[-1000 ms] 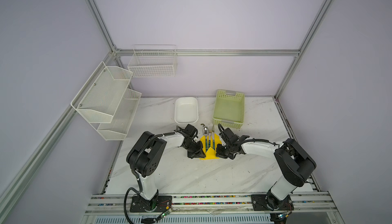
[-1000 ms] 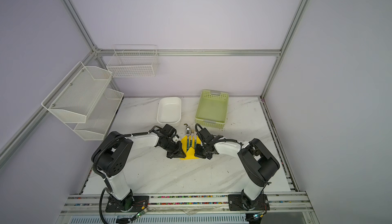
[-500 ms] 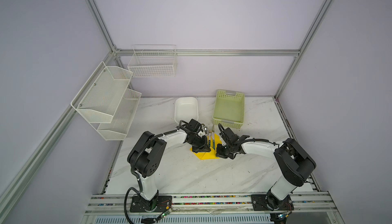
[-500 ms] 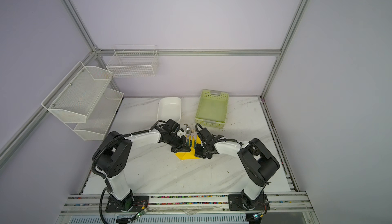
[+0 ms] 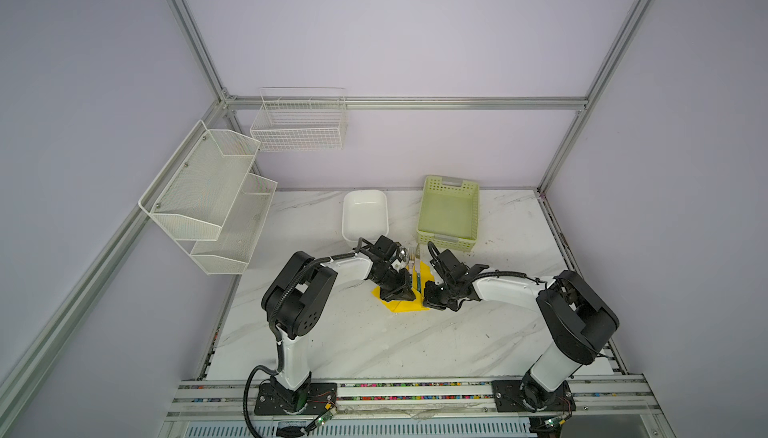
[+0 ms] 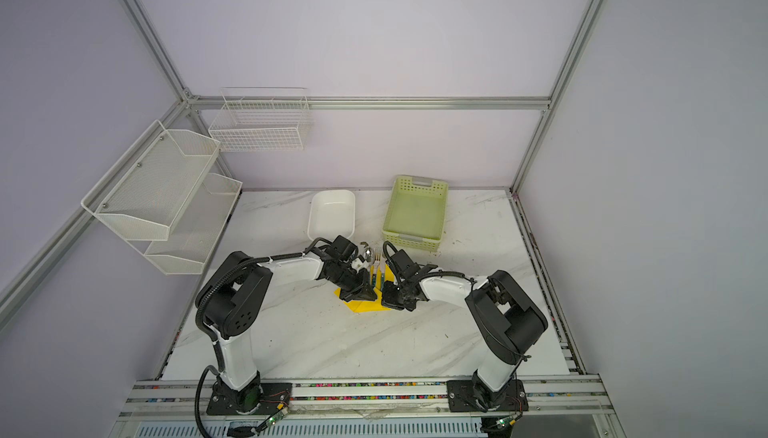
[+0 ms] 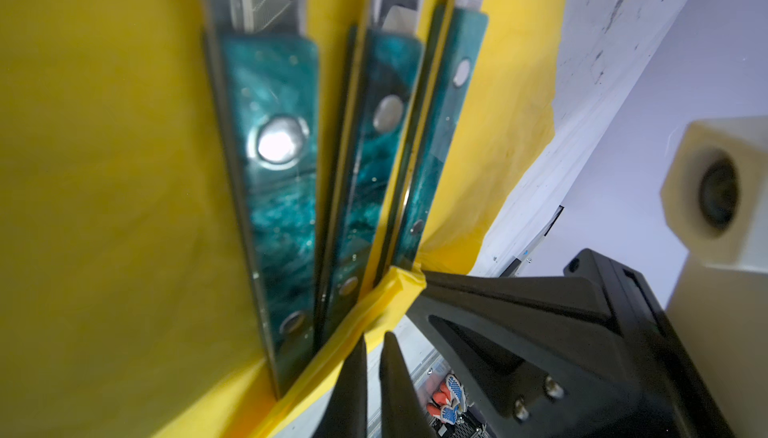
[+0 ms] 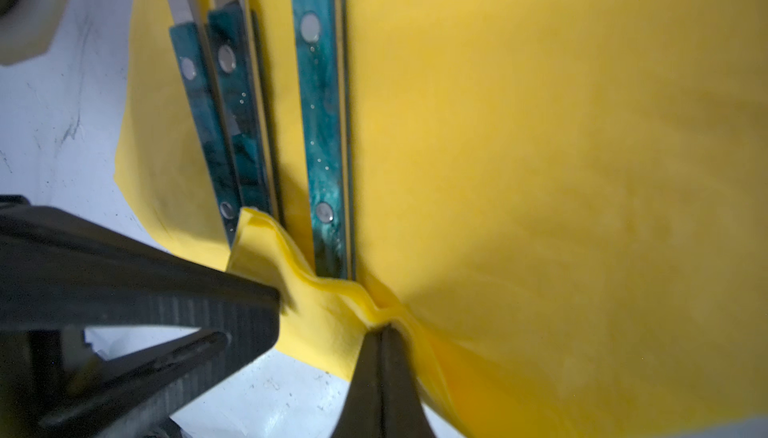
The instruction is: Place the utensils on the paper napkin and roll it up
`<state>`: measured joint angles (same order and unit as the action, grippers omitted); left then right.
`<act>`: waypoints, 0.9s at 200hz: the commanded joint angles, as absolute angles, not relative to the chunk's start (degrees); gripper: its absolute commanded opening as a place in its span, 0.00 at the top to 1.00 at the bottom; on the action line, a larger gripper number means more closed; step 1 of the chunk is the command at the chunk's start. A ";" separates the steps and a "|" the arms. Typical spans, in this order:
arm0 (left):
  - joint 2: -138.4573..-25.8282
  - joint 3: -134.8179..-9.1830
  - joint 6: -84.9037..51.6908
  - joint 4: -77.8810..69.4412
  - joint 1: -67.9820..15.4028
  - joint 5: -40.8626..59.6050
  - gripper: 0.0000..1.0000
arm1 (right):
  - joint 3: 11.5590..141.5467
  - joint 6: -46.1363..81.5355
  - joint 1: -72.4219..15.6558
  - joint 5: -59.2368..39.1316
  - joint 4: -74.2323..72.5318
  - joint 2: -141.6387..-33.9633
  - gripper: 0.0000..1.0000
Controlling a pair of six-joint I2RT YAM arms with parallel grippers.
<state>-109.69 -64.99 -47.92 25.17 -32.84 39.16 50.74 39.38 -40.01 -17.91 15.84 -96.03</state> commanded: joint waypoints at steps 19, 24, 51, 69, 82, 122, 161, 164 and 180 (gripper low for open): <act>-109.84 -68.88 -47.11 27.42 -33.13 37.09 0.90 | 52.47 38.65 -39.99 -16.33 21.21 -94.59 0.91; -109.91 -68.82 -47.11 27.43 -33.12 37.09 0.90 | 52.47 38.62 -39.96 -16.40 21.47 -94.25 0.91; -110.36 -68.86 -47.19 27.55 -33.13 37.16 0.90 | 51.49 38.84 -39.90 -17.87 21.18 -93.21 0.92; -110.47 -68.79 -47.20 27.52 -33.12 37.13 0.90 | 50.94 39.00 -39.91 -17.59 21.27 -92.97 0.92; -110.39 -68.78 -47.20 27.58 -33.13 37.26 0.90 | 50.58 39.01 -39.90 -16.53 21.27 -93.11 0.92; -110.51 -68.83 -47.20 27.56 -33.13 37.53 0.90 | 49.15 38.70 -39.87 -14.99 21.24 -96.17 0.93; -110.51 -68.69 -47.20 27.59 -33.09 37.62 0.90 | 50.56 39.23 -39.74 -13.31 23.57 -93.93 0.94; -110.48 -68.73 -47.20 27.59 -33.05 37.58 0.90 | 50.76 39.24 -39.74 -13.09 23.74 -93.64 0.94; -110.65 -68.73 -47.11 27.59 -33.04 37.78 0.90 | 51.32 39.70 -39.40 -12.24 24.39 -92.28 0.94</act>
<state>-109.71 -65.04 -47.79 25.74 -33.01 38.70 50.63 38.76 -39.90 -15.64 19.57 -94.63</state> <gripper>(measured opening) 0.097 0.059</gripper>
